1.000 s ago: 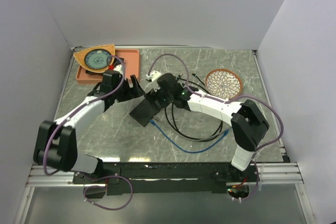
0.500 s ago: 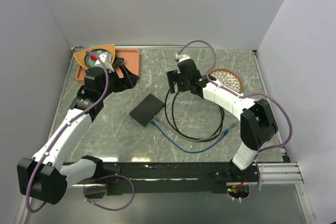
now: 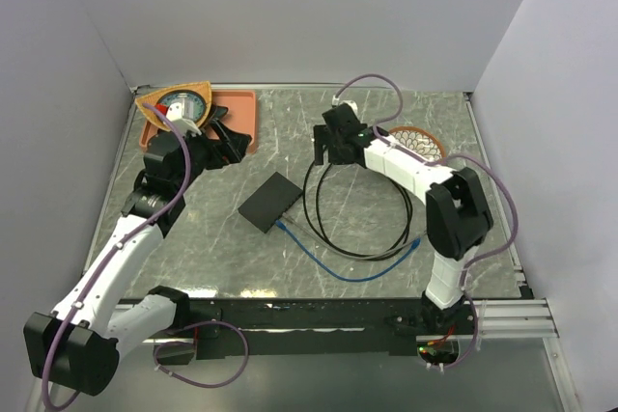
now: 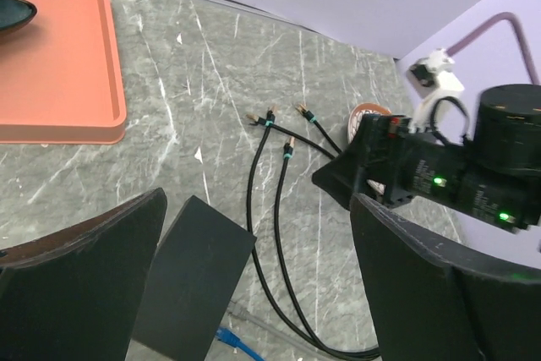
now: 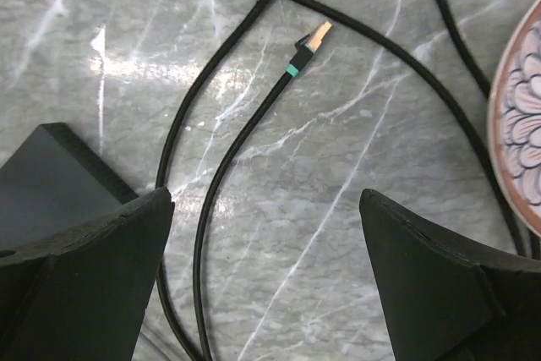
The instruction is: Insert the plug into the switch port
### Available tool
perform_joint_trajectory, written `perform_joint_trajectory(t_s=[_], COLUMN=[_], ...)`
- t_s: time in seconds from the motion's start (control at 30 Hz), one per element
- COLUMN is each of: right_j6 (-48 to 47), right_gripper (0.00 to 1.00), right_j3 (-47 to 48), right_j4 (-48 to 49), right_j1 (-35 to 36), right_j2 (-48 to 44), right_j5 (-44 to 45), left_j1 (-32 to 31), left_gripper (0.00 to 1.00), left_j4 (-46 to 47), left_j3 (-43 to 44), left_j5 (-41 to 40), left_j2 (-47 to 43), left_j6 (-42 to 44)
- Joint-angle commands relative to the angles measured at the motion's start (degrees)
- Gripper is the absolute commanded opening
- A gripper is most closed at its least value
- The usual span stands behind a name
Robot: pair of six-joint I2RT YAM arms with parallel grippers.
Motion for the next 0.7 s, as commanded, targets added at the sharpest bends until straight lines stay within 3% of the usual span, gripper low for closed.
perform_joint_trajectory(t_s=[0.0, 0.33, 0.47, 0.57, 0.67], right_j6=[3.96, 6.33, 6.42, 6.6, 6.78], right_gripper=[0.99, 0.9, 0.81, 0.67, 0.61], right_j3=[5.2, 11.62, 14.43, 15.23, 16.1], right_j4=[-3.45, -5.64, -7.58, -8.11, -8.98], right_j1=[-0.08, -1.14, -1.49, -1.93, -2.28], right_j2=[4.81, 14.04, 17.03, 18.44, 19.76], right_j5=[-1.65, -7.71, -7.63, -8.33, -8.33], left_j1=[0.16, 0.17, 0.17, 0.17, 0.17], left_gripper=[0.96, 0.96, 0.96, 0.96, 0.96], left_j4=[1.74, -0.28, 0.33, 0.6, 0.33], left_j3=[-0.17, -0.7, -1.31, -1.4, -1.31], left_j5=[-1.42, -2.21, -1.6, -0.81, -0.28], left_j2=[-0.22, -0.22, -0.31, -0.13, -0.04], left_j6=[0.32, 0.32, 0.14, 0.14, 0.32])
